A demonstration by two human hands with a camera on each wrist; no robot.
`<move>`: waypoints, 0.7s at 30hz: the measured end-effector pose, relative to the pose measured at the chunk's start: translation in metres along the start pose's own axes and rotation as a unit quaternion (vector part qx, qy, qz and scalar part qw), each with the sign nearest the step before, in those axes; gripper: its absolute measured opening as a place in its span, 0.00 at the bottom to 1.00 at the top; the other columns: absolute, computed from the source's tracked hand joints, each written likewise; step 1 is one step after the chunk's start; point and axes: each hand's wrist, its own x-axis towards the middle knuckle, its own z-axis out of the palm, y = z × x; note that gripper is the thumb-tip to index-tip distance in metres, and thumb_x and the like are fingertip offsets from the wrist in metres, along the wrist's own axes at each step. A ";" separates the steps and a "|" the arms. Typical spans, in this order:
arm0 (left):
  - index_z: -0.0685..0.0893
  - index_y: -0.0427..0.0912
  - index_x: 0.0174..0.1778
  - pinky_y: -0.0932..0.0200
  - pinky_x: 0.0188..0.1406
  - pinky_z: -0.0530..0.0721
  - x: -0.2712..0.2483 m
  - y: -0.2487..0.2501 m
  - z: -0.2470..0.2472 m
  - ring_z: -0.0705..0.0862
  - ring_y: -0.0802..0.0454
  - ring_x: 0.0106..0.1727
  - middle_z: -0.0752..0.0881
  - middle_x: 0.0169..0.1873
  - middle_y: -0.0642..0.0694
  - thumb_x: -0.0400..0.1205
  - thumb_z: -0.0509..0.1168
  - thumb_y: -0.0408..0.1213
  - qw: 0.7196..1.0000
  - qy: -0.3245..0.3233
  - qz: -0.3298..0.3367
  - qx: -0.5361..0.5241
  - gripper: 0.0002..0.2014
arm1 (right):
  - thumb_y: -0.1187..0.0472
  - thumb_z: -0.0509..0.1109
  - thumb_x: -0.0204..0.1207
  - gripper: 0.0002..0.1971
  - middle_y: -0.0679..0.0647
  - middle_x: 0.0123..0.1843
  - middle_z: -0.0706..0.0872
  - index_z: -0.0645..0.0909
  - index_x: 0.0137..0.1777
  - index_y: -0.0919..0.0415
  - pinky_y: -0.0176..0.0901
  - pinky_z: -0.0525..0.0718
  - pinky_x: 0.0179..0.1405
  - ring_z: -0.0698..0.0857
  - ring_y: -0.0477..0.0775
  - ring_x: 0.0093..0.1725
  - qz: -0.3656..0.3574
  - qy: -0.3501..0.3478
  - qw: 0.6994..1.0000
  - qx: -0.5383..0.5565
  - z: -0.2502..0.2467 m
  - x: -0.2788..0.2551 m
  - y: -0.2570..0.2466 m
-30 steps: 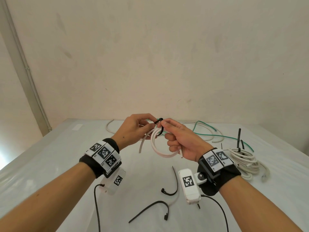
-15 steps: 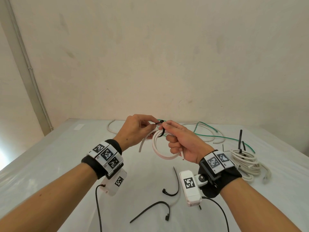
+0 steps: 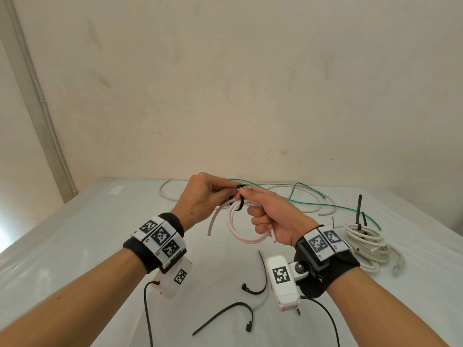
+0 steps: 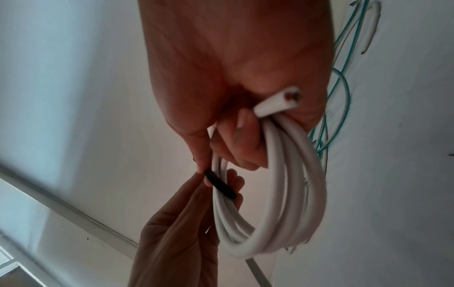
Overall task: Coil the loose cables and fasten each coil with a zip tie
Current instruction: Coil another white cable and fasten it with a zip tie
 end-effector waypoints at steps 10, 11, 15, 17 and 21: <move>0.91 0.42 0.54 0.49 0.47 0.91 -0.006 0.019 0.002 0.94 0.37 0.45 0.94 0.41 0.36 0.88 0.70 0.38 0.996 -0.037 -0.044 -0.065 0.06 | 0.50 0.70 0.87 0.08 0.46 0.27 0.59 0.79 0.55 0.53 0.35 0.53 0.18 0.54 0.45 0.23 -0.005 0.047 0.999 -0.024 0.006 0.003 -0.003; 0.90 0.41 0.53 0.49 0.45 0.90 -0.005 0.018 0.002 0.94 0.37 0.44 0.94 0.40 0.36 0.88 0.70 0.40 0.996 -0.031 -0.046 -0.063 0.07 | 0.51 0.70 0.87 0.07 0.46 0.26 0.60 0.79 0.55 0.52 0.35 0.54 0.17 0.55 0.45 0.22 -0.010 0.053 0.998 -0.024 0.007 0.003 -0.002; 0.90 0.43 0.49 0.39 0.48 0.92 -0.001 0.012 0.004 0.93 0.35 0.42 0.94 0.39 0.40 0.87 0.70 0.39 0.998 0.002 -0.042 -0.040 0.05 | 0.53 0.73 0.86 0.08 0.48 0.27 0.62 0.82 0.61 0.51 0.36 0.59 0.18 0.57 0.46 0.23 -0.036 0.073 0.996 -0.027 0.009 0.004 0.002; 0.91 0.48 0.47 0.43 0.47 0.89 0.001 0.009 0.004 0.92 0.45 0.41 0.93 0.42 0.47 0.85 0.72 0.41 1.000 0.013 -0.020 -0.016 0.04 | 0.53 0.73 0.85 0.09 0.49 0.28 0.61 0.84 0.63 0.47 0.37 0.59 0.18 0.58 0.47 0.23 -0.044 0.076 0.996 -0.026 0.010 0.005 0.003; 0.92 0.50 0.44 0.47 0.57 0.86 0.000 0.010 0.004 0.89 0.54 0.50 0.89 0.48 0.49 0.85 0.73 0.41 0.999 0.043 0.012 0.011 0.04 | 0.54 0.72 0.86 0.06 0.48 0.28 0.60 0.88 0.59 0.48 0.37 0.57 0.19 0.56 0.47 0.24 -0.049 0.076 0.996 -0.021 0.010 0.003 0.002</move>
